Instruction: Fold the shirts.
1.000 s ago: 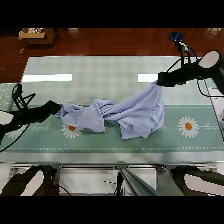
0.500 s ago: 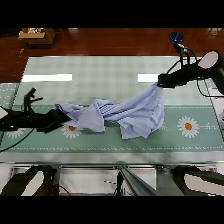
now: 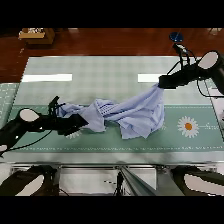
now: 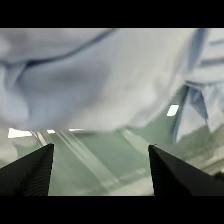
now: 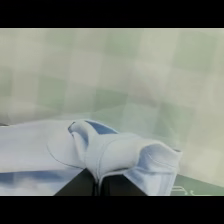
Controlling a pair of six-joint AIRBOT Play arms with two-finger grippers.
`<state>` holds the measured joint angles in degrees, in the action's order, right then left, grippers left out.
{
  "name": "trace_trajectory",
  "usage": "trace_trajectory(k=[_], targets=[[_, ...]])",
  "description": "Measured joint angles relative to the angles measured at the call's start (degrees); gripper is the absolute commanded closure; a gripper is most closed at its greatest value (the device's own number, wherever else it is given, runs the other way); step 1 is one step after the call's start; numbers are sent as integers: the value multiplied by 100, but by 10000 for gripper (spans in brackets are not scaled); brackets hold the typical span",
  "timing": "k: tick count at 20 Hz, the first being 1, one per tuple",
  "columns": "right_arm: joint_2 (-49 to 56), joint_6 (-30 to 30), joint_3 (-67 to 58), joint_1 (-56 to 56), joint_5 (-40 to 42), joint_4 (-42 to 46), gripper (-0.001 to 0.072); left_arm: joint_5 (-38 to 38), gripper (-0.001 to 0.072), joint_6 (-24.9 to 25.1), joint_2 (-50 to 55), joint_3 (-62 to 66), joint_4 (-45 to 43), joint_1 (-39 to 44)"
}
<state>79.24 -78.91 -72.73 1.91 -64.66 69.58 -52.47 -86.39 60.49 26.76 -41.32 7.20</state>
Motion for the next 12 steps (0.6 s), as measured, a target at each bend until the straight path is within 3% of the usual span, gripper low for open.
trace_trajectory(k=[1,2,3,4,5,9,12], targets=[[0,0,0,0,-2,2,675,199,159,4,219,-2,83,61],[0,2,0,0,-7,4,675,361,432,4,409,-2,214,101],[0,4,0,0,-13,7,675,518,549,20,601,-2,293,131],[0,7,0,0,-15,9,675,579,594,44,745,-2,378,151],[0,11,0,0,-17,22,675,684,686,44,859,0,520,164],[0,17,0,0,-85,76,675,555,688,446,1021,188,570,127],[-2,17,0,0,-245,136,675,-92,688,837,667,730,616,105]])
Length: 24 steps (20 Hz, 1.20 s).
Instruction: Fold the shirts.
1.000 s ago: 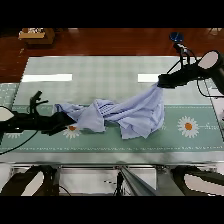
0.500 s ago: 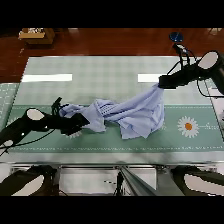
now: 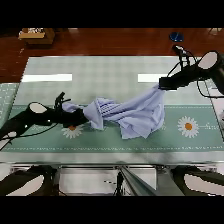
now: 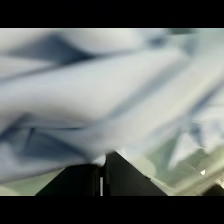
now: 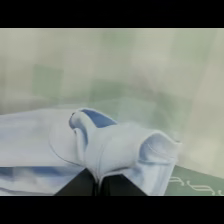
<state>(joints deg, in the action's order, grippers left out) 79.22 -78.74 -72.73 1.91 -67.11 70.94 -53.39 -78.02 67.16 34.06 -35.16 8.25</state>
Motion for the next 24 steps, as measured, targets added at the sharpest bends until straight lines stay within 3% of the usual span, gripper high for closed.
trace_trajectory(k=[5,10,14,17,20,24], targets=[[-269,7,-7,0,-385,26,675,-605,687,227,-1419,1650,46,-219],[-1600,48,-404,0,-262,-98,675,-699,687,280,-2575,3689,-74,-1462],[-2977,-96,-1139,0,422,264,675,-748,687,273,-3204,4935,-787,-2684],[-3799,-439,-1596,0,684,1047,676,-802,687,-15,-3582,5355,-1602,-3040],[-4422,-730,-1799,2,343,1620,675,-1272,687,-358,-3884,5517,-2081,-3165],[-4885,-955,-1891,0,-855,1757,675,-2234,687,-629,-4264,5587,-2356,-3217]])
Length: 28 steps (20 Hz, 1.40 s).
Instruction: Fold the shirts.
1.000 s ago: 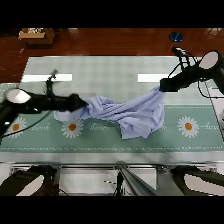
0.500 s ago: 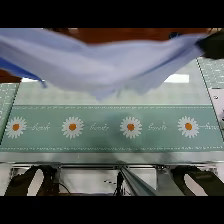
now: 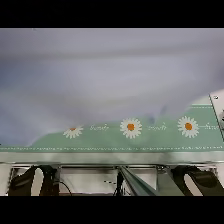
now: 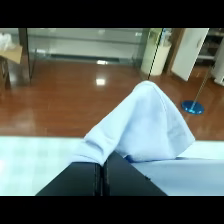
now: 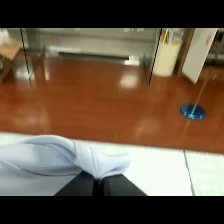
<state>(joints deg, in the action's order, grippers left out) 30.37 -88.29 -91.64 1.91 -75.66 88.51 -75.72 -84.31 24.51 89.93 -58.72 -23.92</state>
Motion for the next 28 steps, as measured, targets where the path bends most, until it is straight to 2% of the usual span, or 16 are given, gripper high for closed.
trace_trajectory(k=[7,10,12,15,19,23,28], targets=[[66,-221,94,2,-2284,-299,676,-1189,687,-118,-328,-341,92,-15],[407,-236,605,0,-2664,-437,676,-1495,687,-122,-345,-1416,240,-15],[750,-155,1167,0,-2588,-428,675,-1506,687,-125,-330,-2398,299,-15],[1491,-76,1897,0,-1816,-393,675,-894,687,61,-157,-3832,616,-15],[2732,-50,2253,0,-391,-726,675,409,687,498,667,-5095,1305,114],[3882,-44,2354,0,984,-1228,675,1725,687,1086,1880,-5493,2094,402],[4819,-44,2382,0,2586,-1742,675,3115,687,1976,3211,-5394,3012,787]])
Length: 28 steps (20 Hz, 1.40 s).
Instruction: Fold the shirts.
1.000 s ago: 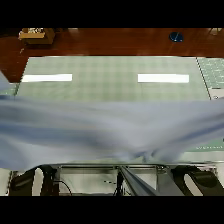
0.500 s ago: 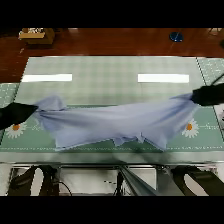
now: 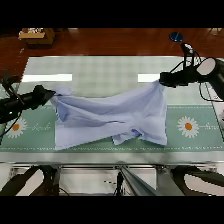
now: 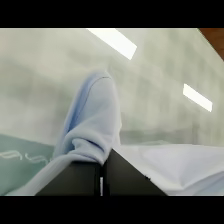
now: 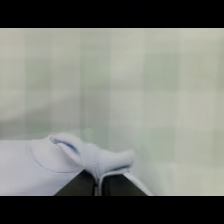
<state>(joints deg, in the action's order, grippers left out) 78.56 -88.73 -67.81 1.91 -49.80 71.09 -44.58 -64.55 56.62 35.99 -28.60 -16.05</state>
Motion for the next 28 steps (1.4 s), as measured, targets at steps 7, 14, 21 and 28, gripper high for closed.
trace_trajectory(k=[7,14,21,28], targets=[[726,0,4,0,1735,-280,674,1650,686,1456,1014,369,339,713],[861,66,-9,-63,1899,-299,344,1814,240,1740,1364,494,339,848],[-299,793,-387,-981,326,1300,347,-619,294,1108,802,1488,-1239,-588],[-560,1056,269,-2339,-1073,1744,348,-3353,155,-85,669,332,-2551,-1467]])
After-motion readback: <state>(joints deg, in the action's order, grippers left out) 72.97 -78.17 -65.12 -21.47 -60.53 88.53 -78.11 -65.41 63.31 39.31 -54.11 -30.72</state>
